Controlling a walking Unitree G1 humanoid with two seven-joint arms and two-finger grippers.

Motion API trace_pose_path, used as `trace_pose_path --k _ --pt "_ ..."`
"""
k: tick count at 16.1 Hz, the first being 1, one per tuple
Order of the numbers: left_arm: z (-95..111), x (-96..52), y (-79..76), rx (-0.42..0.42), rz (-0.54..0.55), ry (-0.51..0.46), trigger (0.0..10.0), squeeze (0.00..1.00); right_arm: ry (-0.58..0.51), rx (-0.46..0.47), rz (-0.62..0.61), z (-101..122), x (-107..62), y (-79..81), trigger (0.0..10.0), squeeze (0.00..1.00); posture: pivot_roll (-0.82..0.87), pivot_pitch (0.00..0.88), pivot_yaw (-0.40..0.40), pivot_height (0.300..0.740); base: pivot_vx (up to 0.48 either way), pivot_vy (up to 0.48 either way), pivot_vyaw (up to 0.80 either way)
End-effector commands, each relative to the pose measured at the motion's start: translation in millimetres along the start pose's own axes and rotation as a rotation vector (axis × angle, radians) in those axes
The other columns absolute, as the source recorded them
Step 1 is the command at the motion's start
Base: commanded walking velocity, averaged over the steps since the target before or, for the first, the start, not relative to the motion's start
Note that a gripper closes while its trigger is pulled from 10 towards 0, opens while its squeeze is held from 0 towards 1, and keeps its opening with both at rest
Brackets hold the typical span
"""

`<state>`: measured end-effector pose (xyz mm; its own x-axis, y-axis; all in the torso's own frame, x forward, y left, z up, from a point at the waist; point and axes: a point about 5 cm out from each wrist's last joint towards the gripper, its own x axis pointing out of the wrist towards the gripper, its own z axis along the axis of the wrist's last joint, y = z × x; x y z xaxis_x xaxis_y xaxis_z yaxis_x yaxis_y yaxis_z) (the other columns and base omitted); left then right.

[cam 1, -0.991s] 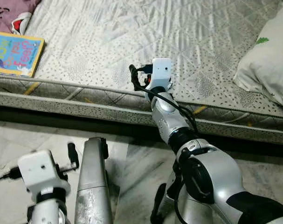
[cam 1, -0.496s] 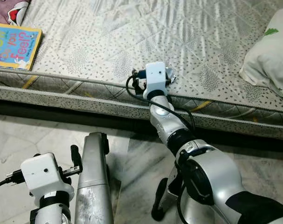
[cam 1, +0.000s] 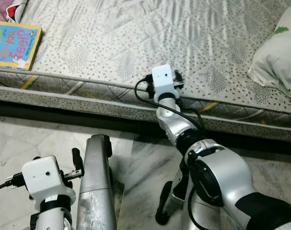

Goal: Clean up the room

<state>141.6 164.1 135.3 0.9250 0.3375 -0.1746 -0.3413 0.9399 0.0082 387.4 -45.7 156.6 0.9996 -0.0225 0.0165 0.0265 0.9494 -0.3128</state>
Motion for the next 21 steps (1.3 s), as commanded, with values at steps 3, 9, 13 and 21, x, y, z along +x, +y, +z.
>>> trace_pose_path --k 3,9,13,21 --pt "-1.7 0.9 2.6 0.018 0.015 0.014 10.0 0.00 0.089 0.047 0.029 -15.9 -6.4 7.6 0.0 0.00 0.37 0.351 -0.053 0.527 0.000 0.000 0.00" --pt "-2.2 3.9 3.4 0.020 0.016 0.015 10.0 0.00 0.100 0.039 0.026 -16.3 -6.0 7.1 0.0 0.00 0.37 0.342 -0.055 0.527 0.000 0.000 0.00" --pt "-2.4 3.3 5.4 0.022 0.023 0.018 10.0 0.00 0.102 0.036 0.027 -15.5 -5.1 6.1 0.0 0.00 0.37 0.343 -0.055 0.527 0.000 0.000 0.00" --pt "-2.5 3.4 4.9 0.016 0.021 0.022 10.0 0.00 0.104 0.026 0.015 -16.9 -3.2 0.3 0.0 0.00 0.37 0.343 -0.056 0.527 0.000 0.000 0.00"
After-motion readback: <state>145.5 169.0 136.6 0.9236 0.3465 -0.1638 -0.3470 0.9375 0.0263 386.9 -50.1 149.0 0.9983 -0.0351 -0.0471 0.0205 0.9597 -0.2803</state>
